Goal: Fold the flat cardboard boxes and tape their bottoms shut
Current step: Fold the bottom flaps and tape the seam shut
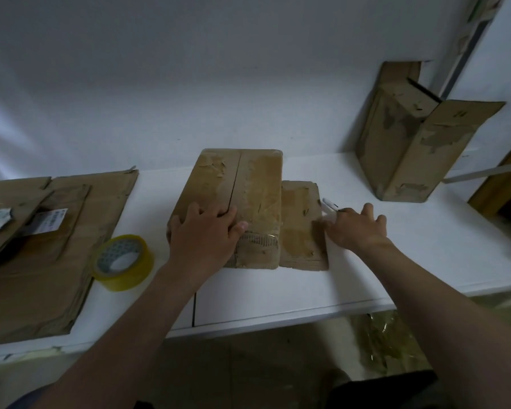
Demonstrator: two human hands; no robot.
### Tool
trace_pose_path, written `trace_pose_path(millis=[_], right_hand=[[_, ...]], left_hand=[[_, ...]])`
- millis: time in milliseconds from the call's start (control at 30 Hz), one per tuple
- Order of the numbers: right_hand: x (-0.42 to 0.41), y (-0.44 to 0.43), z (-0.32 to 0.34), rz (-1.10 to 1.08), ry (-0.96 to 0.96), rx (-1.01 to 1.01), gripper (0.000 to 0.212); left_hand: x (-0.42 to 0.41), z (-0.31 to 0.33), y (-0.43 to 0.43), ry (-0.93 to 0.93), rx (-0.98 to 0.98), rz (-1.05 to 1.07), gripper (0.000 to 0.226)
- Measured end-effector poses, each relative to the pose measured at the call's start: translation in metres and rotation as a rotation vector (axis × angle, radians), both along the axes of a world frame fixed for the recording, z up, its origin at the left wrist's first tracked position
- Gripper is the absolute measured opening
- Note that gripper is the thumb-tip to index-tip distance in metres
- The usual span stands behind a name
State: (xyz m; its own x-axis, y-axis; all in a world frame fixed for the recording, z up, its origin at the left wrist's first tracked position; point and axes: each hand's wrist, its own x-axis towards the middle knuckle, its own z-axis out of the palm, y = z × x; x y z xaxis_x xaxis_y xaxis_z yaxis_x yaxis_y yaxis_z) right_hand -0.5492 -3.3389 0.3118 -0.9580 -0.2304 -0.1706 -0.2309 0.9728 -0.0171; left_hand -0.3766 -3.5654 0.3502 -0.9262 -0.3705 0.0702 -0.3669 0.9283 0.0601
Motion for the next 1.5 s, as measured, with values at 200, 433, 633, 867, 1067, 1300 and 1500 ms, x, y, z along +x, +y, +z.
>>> trace_pose_path(millis=[200, 433, 633, 867, 1067, 1300, 1500], right_hand=[[0.020, 0.029, 0.010, 0.062, -0.092, 0.109, 0.050], [0.037, 0.023, 0.033, -0.022, -0.051, 0.132, 0.046], [0.044, 0.000, 0.042, 0.089, 0.016, -0.287, 0.039], [0.058, -0.070, 0.059, 0.147, -0.300, -0.797, 0.069], [0.050, -0.096, 0.070, 0.171, -0.183, -0.881, 0.067], [0.060, -0.096, 0.092, 0.162, -0.029, -1.156, 0.102], [0.072, -0.088, 0.104, 0.076, -0.122, -1.441, 0.044]], left_hand=[[0.015, 0.016, 0.021, -0.036, 0.044, 0.004, 0.051], [0.019, 0.022, 0.010, 0.102, 0.145, 0.020, 0.032], [0.017, 0.011, -0.023, 0.108, 0.250, 0.176, 0.065], [-0.004, 0.009, -0.054, 0.137, 0.786, 0.234, 0.104], [-0.001, 0.020, -0.067, 0.344, 0.773, 0.166, 0.087], [0.004, 0.042, -0.075, 0.636, 0.698, 0.073, 0.102], [0.015, 0.052, -0.069, 0.725, 0.823, -0.004, 0.074]])
